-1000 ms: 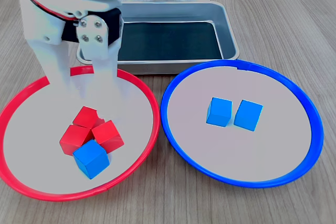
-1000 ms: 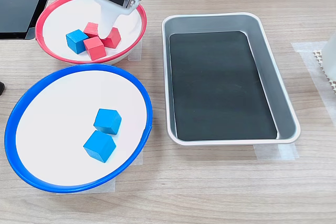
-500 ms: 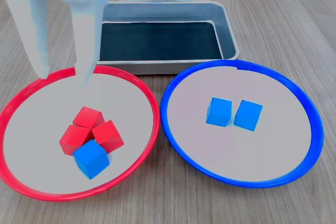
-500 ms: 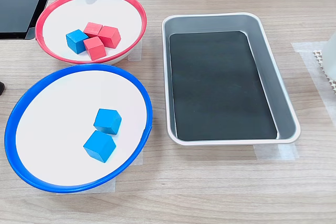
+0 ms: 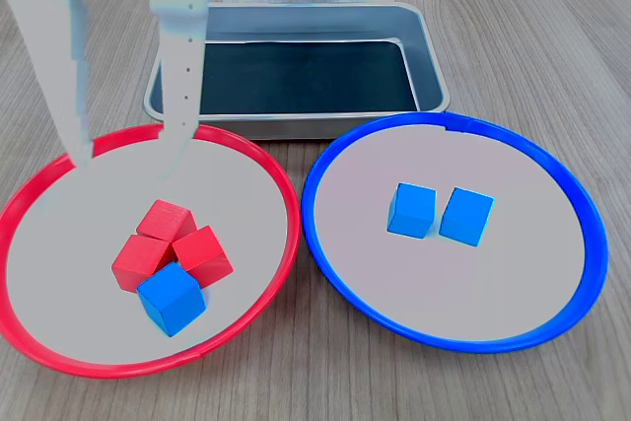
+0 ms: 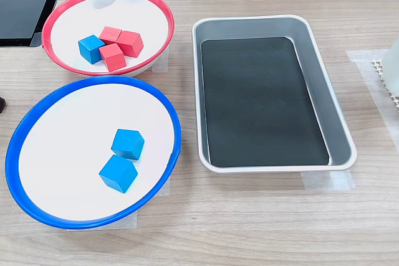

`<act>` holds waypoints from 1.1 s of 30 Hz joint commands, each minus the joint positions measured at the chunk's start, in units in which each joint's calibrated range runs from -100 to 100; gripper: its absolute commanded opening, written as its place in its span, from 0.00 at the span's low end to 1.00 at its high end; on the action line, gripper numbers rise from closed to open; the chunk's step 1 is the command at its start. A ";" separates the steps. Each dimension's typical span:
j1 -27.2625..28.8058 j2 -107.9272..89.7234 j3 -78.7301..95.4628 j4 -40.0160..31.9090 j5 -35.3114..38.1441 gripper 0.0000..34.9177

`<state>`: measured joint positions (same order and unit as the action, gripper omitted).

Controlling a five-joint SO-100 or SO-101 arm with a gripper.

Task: Relocate any misplaced blocks to their matching dishes.

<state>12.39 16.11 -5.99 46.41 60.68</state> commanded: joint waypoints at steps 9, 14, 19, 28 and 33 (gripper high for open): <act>-2.27 -2.59 -0.25 3.98 -27.35 0.21; -2.55 0.31 -4.53 4.15 -43.42 0.28; -2.46 4.23 -10.81 7.86 -53.87 0.34; -3.21 11.05 -19.00 9.02 -63.59 0.45; -4.53 15.32 -26.01 11.49 -67.06 0.47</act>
<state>9.12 30.01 -24.68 55.95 -3.74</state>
